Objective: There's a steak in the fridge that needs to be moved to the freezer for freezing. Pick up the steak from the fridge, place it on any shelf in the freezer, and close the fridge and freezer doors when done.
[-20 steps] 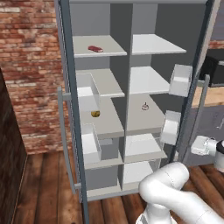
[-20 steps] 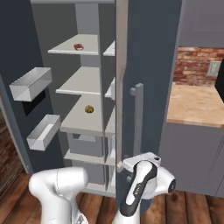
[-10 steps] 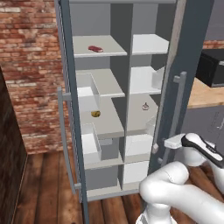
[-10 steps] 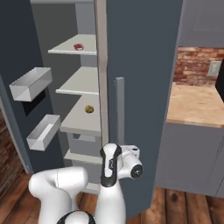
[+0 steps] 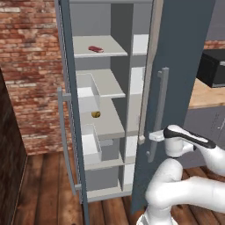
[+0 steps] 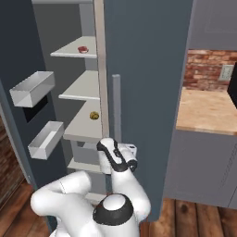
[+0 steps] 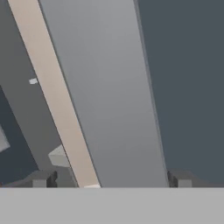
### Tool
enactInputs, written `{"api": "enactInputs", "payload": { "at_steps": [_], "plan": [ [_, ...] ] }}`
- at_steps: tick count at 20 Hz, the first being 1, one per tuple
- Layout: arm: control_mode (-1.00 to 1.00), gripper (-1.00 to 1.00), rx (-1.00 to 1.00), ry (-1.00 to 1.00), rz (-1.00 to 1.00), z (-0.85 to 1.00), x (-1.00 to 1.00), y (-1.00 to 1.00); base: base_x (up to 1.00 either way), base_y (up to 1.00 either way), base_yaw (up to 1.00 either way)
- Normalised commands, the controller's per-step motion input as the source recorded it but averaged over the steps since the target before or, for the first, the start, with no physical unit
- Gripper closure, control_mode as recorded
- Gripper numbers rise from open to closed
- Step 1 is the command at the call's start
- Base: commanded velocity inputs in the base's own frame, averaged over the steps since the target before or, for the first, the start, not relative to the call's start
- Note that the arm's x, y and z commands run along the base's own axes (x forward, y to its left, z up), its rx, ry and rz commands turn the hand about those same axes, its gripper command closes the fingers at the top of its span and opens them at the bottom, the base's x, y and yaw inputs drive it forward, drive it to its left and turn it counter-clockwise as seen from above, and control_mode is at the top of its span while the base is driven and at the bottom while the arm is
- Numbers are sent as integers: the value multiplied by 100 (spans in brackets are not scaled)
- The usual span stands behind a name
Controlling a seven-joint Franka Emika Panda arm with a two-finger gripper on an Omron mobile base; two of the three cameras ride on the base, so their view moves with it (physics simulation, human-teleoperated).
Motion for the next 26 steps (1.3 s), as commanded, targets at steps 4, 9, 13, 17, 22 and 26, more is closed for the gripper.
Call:
{"api": "enactInputs", "payload": {
  "at_steps": [4, 9, 13, 17, 22, 26],
  "plan": [
    [-100, -100, 0, -2, -4, 0, 69, 52, 0, 0, 0],
    [-100, -100, -1, 0, -6, 0, 72, 49, 0, 0, 0],
    [-100, -100, 0, 0, -6, 0, 70, 36, 0, 0, 0],
    [-100, -100, 0, 0, -6, 0, 63, 25, 0, 0, 0],
    [-100, -100, 0, 0, -4, 10, 39, 11, 0, 0, 0],
    [-100, -100, 0, -8, -1, 57, -8, 0, 0, 0, 0]
  ]
}}
